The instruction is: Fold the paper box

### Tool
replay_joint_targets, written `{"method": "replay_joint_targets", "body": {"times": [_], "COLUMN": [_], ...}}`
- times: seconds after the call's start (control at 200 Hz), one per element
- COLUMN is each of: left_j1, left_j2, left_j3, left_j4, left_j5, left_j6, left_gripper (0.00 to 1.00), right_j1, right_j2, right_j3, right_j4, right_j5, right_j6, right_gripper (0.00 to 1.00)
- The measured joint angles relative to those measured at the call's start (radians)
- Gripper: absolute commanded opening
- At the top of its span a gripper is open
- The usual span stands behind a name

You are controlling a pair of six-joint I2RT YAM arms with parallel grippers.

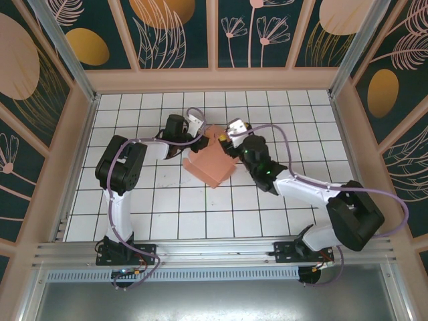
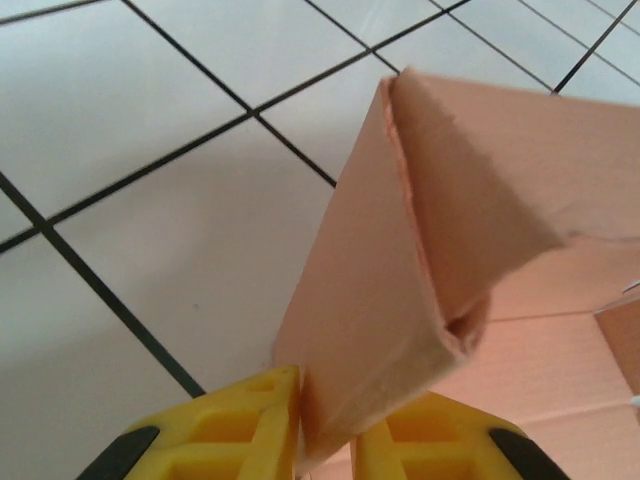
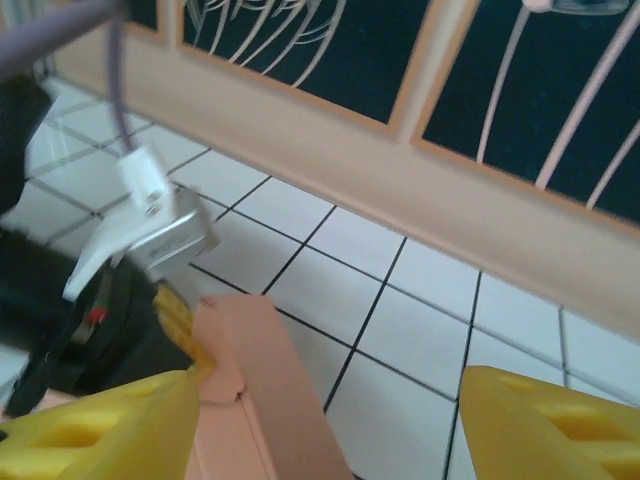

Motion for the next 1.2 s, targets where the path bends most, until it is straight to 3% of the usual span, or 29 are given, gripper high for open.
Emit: {"method": "replay_joint_targets", "body": {"times": [0.175, 0.375, 0.686, 0.996, 1.201], "left_j1": [-0.01, -0.02, -0.02, -0.02, -0.02], "left_j2": [-0.008, -0.026, -0.027, -0.005, 0.008], "left_j3": [-0.095, -0.145, -0.109, -0.046, -0.015], "left_j4": [0.068, 0.122, 0.144, 0.137, 0.107], "left_j5": [-0.034, -0.053, -0.089, -0.089, -0.092], "left_j6": [0.0, -0.015, -0.053, -0.085, -0.104], "left_gripper": [0.19, 0.2, 0.25, 0.31, 0.44], "right_j1": [-0.139, -0.19, -0.205, -0.208, -0.208], "right_j2": [0.079, 0.262, 0.5, 0.505, 0.505], "right_j3": [0.178, 0.388, 0.541, 0.537, 0.536], "right_j4": [-0.209, -0.38, -0.525, -0.521, -0.517], "right_j5": [-0.134, -0.285, -0.43, -0.493, -0.519], "right_j6": [0.281, 0.446, 0.473, 0.473, 0.473], "right_gripper": [0.65, 0.64, 0.56, 0.49, 0.49]}}
